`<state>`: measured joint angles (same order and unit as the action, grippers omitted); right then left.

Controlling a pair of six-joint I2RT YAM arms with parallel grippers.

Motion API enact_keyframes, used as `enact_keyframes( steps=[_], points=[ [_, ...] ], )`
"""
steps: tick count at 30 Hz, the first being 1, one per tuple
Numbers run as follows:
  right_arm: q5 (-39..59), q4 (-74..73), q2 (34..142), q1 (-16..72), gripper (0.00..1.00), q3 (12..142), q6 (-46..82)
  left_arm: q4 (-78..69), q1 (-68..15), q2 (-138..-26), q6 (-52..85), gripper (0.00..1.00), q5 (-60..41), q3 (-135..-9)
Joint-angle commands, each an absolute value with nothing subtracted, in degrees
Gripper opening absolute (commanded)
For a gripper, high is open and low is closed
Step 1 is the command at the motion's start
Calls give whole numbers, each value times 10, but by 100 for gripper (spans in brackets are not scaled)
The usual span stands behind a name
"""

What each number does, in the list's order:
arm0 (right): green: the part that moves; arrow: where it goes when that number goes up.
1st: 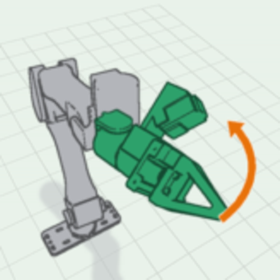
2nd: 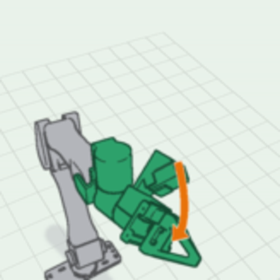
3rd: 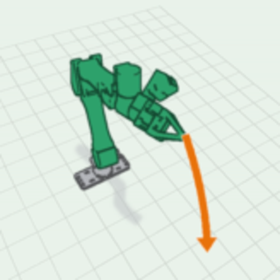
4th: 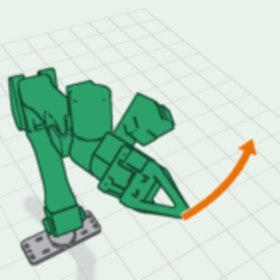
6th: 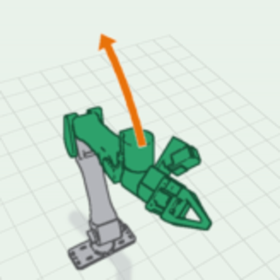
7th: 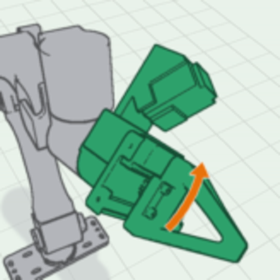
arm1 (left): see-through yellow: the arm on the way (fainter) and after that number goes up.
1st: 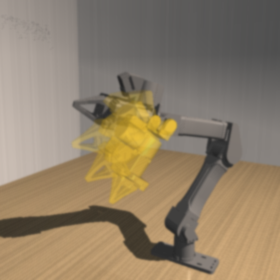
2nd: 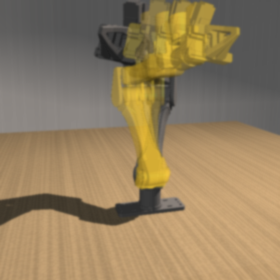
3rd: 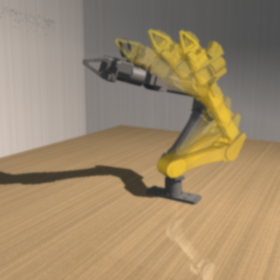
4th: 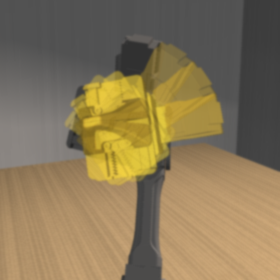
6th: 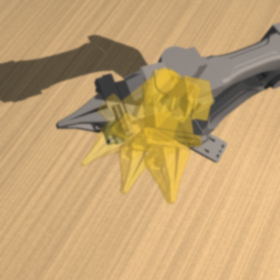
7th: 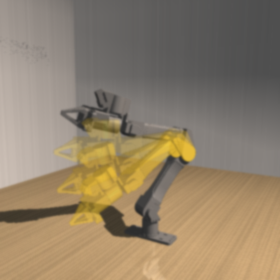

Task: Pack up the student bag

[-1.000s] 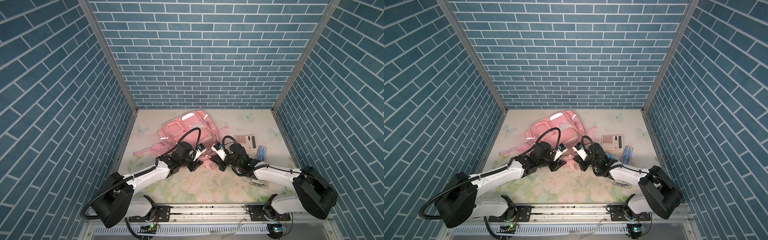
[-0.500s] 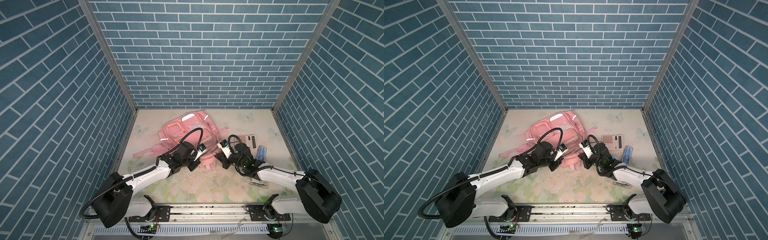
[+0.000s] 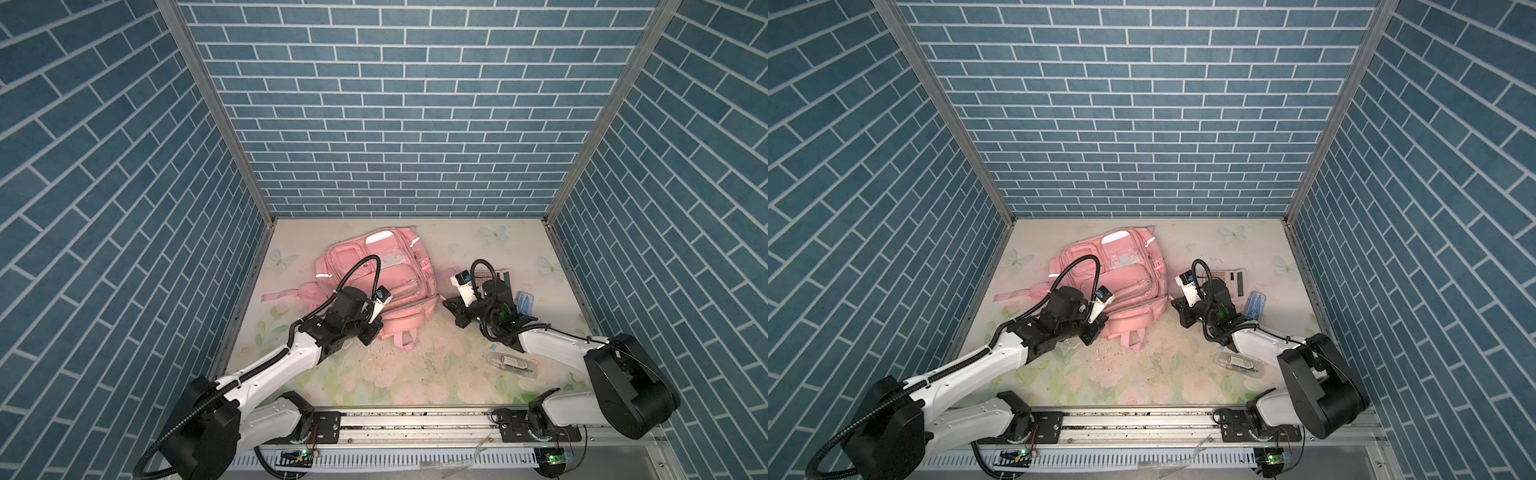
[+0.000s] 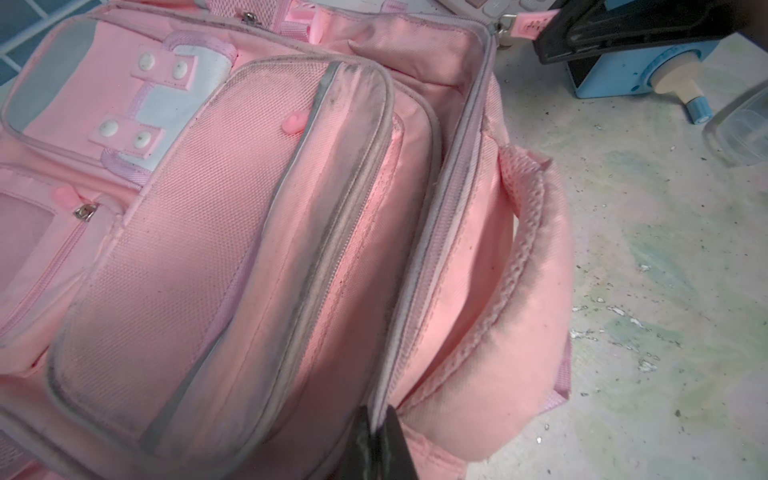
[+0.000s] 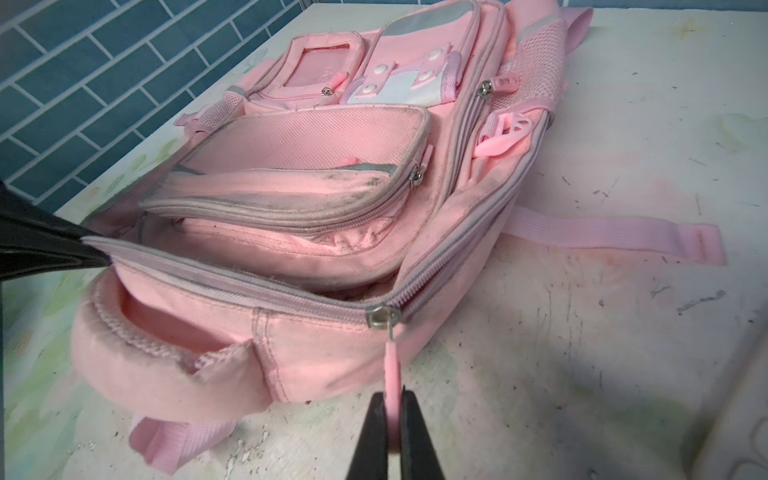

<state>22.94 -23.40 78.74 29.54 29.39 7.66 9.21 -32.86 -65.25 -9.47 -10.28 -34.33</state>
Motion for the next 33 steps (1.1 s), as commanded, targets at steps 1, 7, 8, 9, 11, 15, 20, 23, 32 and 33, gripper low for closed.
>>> enact_keyframes(
  steps=[1, 7, 8, 9, 11, 15, 20, 23, 32, 33],
  points=[
    [266, -283, 767, 291, 0, 268, 89, 73, -283, -661, -91, 0, -90, -345],
    [264, -273, 776, 359, 0, 283, 48, 49, -212, -673, -64, 0, -115, -354],
    [264, -264, 785, 367, 0, 294, 41, 45, -208, -675, -47, 1, -122, -356],
    [262, -251, 798, 376, 0, 308, 33, 43, -207, -674, -25, 14, -129, -357],
    [256, -237, 818, 387, 0, 329, 26, 43, -207, -669, 43, 28, -140, -355],
    [257, -253, 832, 396, 0, 338, 28, 71, -212, -638, 269, 43, -128, -344],
    [254, -255, 829, 400, 0, 335, 24, 75, -294, -585, 513, 45, -86, -327],
    [251, -257, 825, 402, 0, 332, 23, 59, -367, -554, 649, 47, 5, -312],
    [231, -243, 830, 424, 0, 340, 6, -45, -515, -596, 937, 55, 151, -282],
    [228, -242, 830, 427, 0, 340, 3, -46, -529, -606, 952, 56, 167, -287]
  ],
)
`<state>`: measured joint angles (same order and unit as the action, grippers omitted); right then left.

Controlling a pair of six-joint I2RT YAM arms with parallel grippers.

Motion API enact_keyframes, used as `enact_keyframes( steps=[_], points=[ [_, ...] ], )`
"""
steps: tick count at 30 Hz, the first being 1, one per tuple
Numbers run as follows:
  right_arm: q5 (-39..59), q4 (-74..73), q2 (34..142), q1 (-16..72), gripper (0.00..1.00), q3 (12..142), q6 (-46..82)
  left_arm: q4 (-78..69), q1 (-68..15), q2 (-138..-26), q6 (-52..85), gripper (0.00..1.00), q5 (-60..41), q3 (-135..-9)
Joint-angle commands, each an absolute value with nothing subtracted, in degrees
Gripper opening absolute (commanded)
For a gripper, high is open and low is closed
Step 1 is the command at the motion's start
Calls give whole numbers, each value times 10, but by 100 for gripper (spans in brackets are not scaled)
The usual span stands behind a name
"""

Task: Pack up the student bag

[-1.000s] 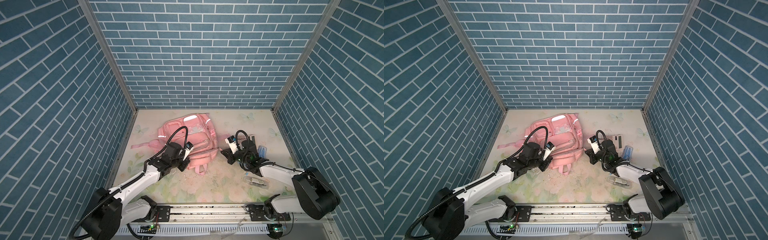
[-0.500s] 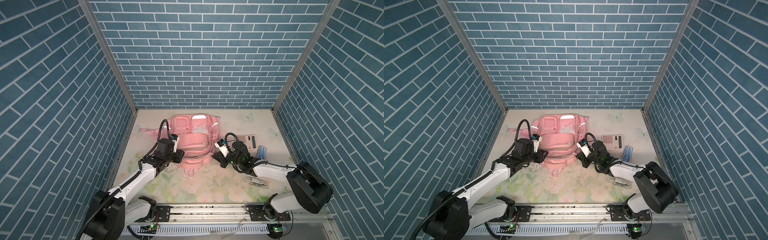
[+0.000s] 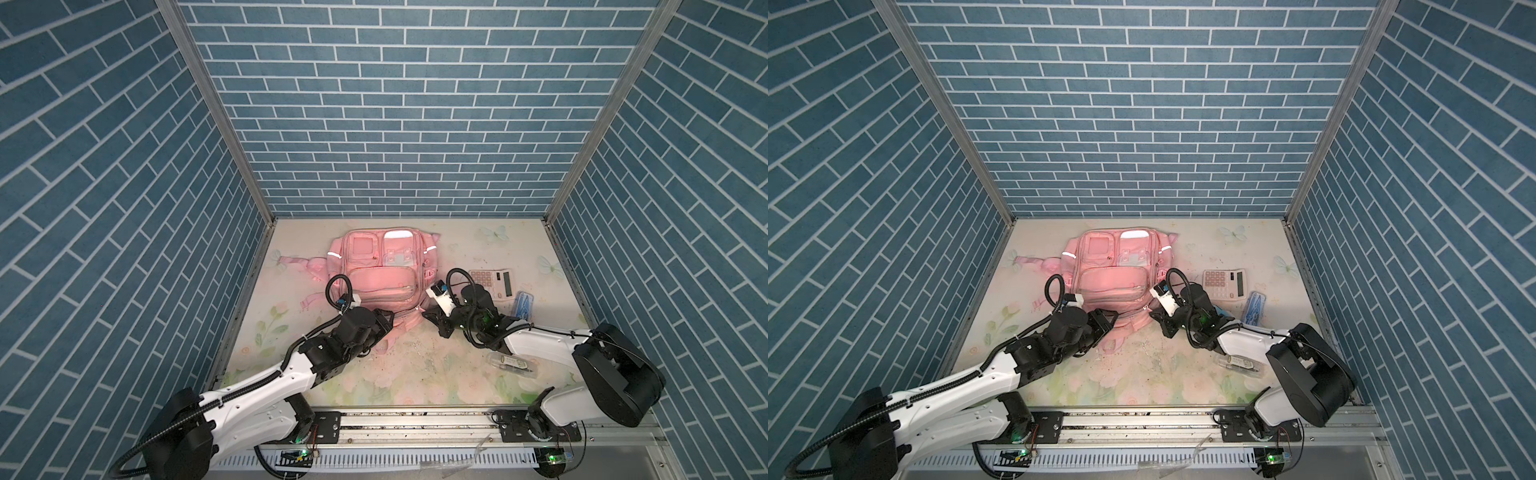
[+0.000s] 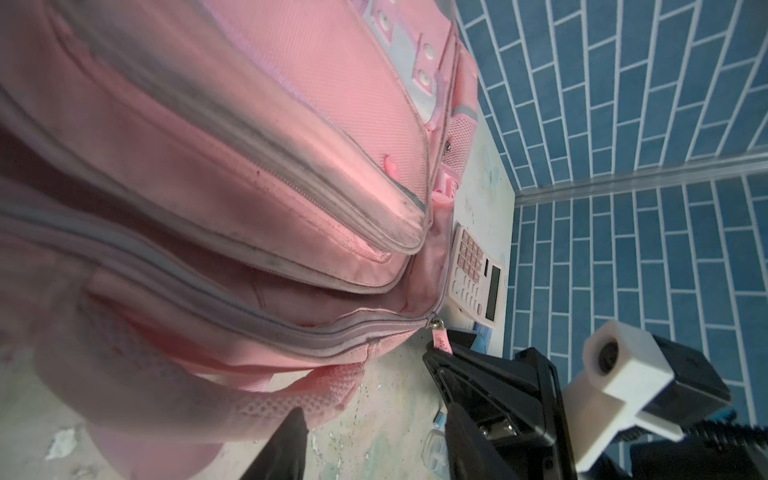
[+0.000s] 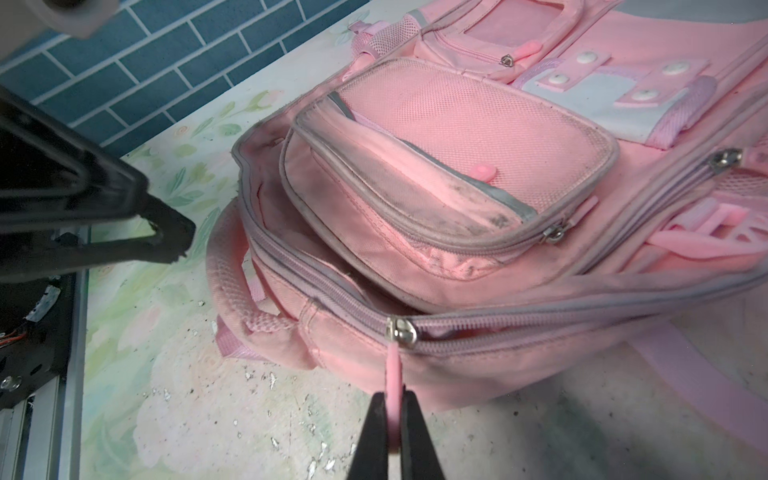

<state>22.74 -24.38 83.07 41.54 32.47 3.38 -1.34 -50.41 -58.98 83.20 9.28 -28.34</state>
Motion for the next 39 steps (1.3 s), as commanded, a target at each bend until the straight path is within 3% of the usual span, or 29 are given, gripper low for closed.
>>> enact_keyframes(
  steps=[1, 14, 28, 32, 39],
  points=[
    [227, -241, 829, 431, 0, 340, 0, -48, -541, -615, 966, 56, 183, -292],
    [215, -248, 799, 477, 0, 317, -47, -89, -565, -706, 1088, 57, 210, -301],
    [112, -235, 823, 553, 0, 328, -95, -49, -560, -735, 1171, 55, 223, -273],
    [101, -237, 821, 556, 0, 325, -93, -67, -551, -730, 1177, 43, 211, -243],
    [91, -249, 805, 556, 0, 311, -88, -65, -542, -695, 1144, 2, 215, -215]
  ],
)
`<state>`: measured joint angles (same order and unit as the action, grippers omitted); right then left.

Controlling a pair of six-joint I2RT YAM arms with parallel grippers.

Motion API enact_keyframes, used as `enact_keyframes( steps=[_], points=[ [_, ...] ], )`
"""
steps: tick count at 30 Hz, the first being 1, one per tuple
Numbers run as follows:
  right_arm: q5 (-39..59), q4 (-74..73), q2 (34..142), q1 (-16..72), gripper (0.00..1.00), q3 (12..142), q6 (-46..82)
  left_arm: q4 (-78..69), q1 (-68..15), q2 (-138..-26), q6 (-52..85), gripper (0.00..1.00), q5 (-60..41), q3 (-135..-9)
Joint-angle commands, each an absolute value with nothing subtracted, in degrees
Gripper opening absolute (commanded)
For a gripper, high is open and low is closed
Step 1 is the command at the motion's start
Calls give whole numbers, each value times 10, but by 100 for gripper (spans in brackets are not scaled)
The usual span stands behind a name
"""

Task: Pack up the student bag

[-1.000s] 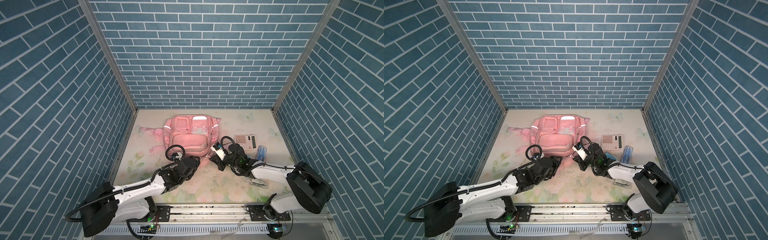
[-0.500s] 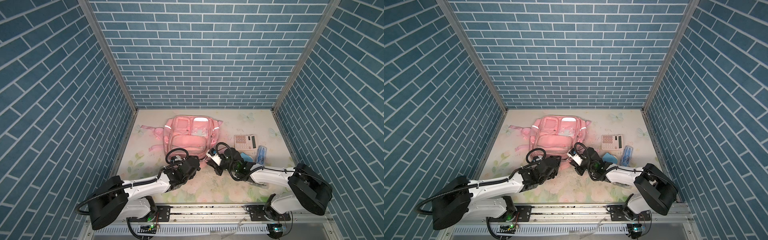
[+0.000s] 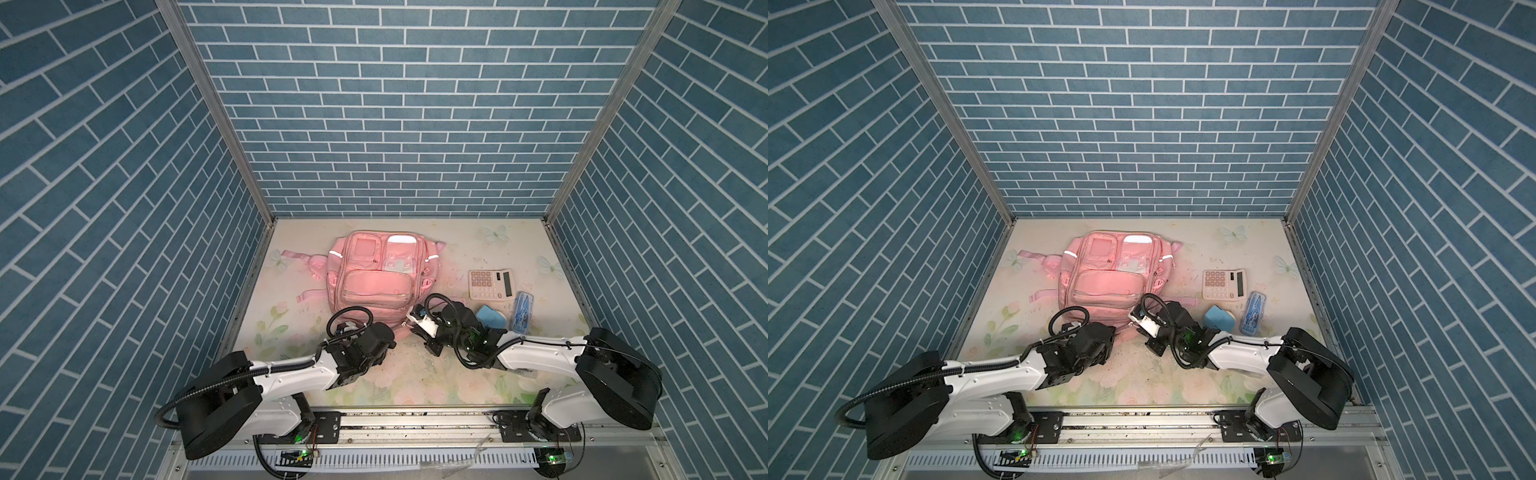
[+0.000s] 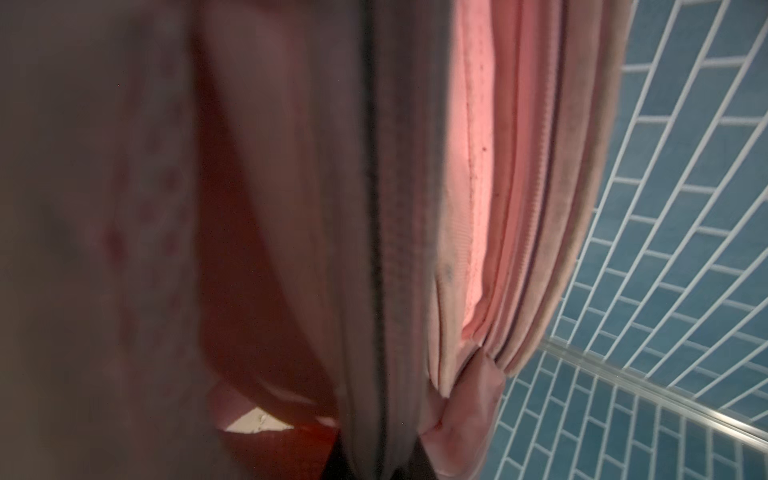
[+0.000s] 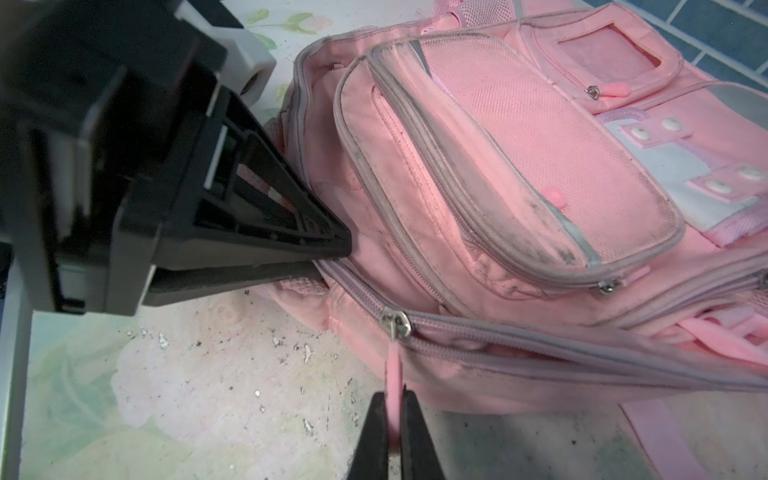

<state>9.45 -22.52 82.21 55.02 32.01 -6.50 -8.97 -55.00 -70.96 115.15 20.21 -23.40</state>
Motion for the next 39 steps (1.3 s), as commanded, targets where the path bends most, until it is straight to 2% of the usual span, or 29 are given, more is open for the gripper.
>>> enact_keyframes(
  steps=[1, 5, 17, 24, 39],
  points=[
    [88, -251, 802, 556, 0, 308, -86, -70, -541, -690, 1139, 0, 215, -210],
    [68, -268, 788, 545, 0, 292, -73, -75, -536, -661, 1124, 0, 215, -191],
    [147, -285, 772, 401, 0, 259, -28, -61, -533, -581, 1090, 0, 190, -168],
    [165, -262, 812, 326, 0, 296, -15, -45, -534, -556, 1081, 0, 192, -177],
    [155, -223, 913, 274, 0, 389, 3, -59, -542, -544, 1078, 0, 191, -176]
  ],
)
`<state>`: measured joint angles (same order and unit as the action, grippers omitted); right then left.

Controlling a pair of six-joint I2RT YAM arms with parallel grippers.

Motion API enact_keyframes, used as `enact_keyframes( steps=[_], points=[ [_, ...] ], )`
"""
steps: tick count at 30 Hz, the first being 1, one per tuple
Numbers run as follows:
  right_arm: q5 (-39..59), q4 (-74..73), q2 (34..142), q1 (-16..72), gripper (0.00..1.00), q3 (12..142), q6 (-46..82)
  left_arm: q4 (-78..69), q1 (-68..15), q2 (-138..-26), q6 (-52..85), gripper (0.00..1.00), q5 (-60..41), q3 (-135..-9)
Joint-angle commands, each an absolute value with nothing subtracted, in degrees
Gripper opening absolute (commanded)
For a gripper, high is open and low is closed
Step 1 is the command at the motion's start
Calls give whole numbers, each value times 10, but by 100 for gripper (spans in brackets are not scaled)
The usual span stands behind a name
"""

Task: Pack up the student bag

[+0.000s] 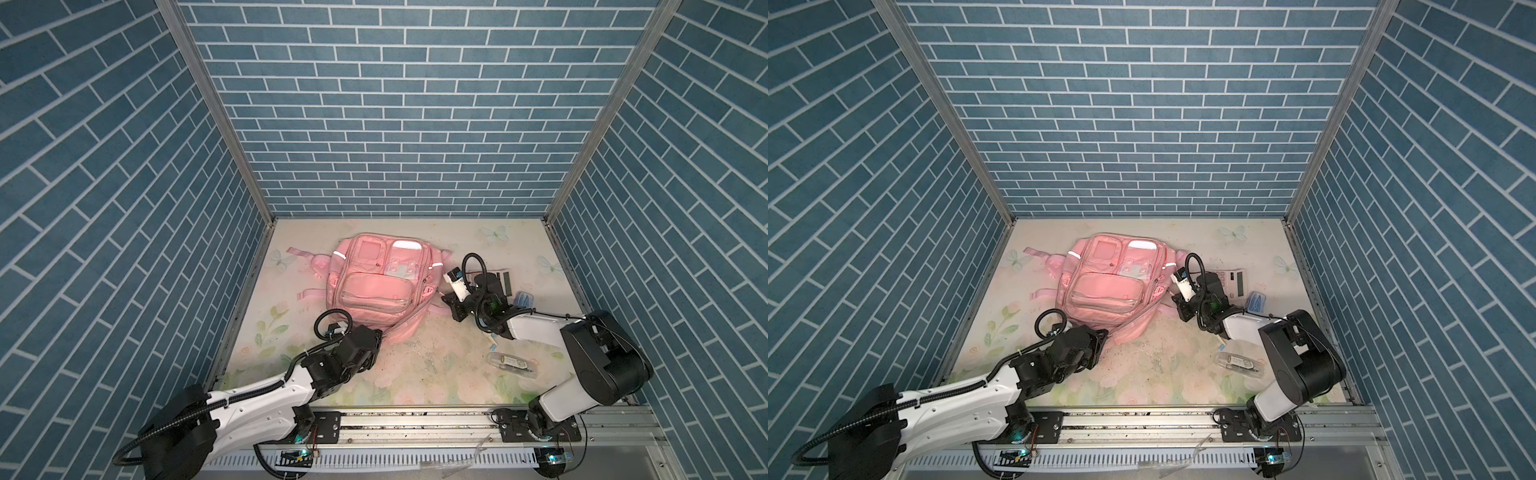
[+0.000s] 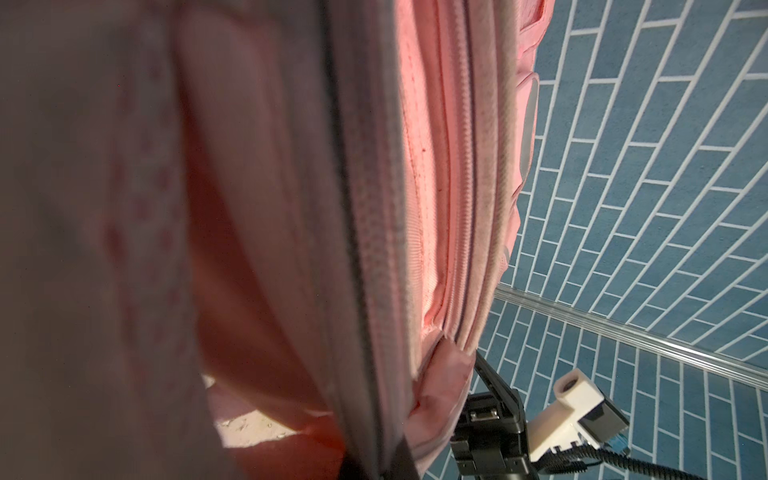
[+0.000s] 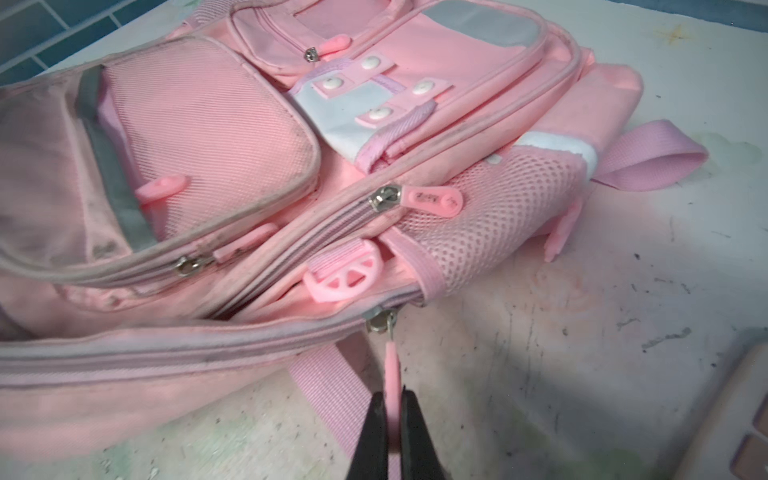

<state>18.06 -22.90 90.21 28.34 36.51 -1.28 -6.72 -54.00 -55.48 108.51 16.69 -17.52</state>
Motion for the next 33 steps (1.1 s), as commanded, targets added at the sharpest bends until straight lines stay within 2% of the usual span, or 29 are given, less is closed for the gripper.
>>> enact_keyframes(
  steps=[1, 7, 9, 11, 15, 19, 23, 25, 26, 29, 33],
  points=[
    [156, -219, 918, 273, 0, 395, 3, -60, -543, -544, 1078, 0, 191, -175],
    [168, -191, 921, 274, 0, 418, 12, -80, -548, -552, 1035, 0, 199, -186],
    [178, -187, 902, 275, 8, 412, 21, -50, -551, -555, 976, 29, 212, -222],
    [187, -189, 874, 274, 18, 397, 34, -18, -556, -558, 909, 42, 230, -265],
    [194, -195, 809, 274, 35, 360, 57, 32, -560, -569, 813, 49, 253, -332],
    [198, -176, 767, 274, 46, 351, 62, 52, -560, -577, 735, 54, 263, -363],
    [189, -167, 743, 275, 51, 351, 72, 45, -553, -578, 564, 59, 267, -396],
    [189, -173, 739, 274, 67, 350, 78, 44, -542, -578, 454, 64, 266, -412],
    [191, -176, 739, 274, 68, 350, 80, 40, -532, -578, 388, 66, 257, -418],
    [197, -181, 744, 274, 70, 356, 82, 39, -489, -586, 198, 70, 187, -431],
    [195, -174, 755, 274, 73, 371, 83, 93, -438, -622, -49, 71, 41, -464]
  ],
)
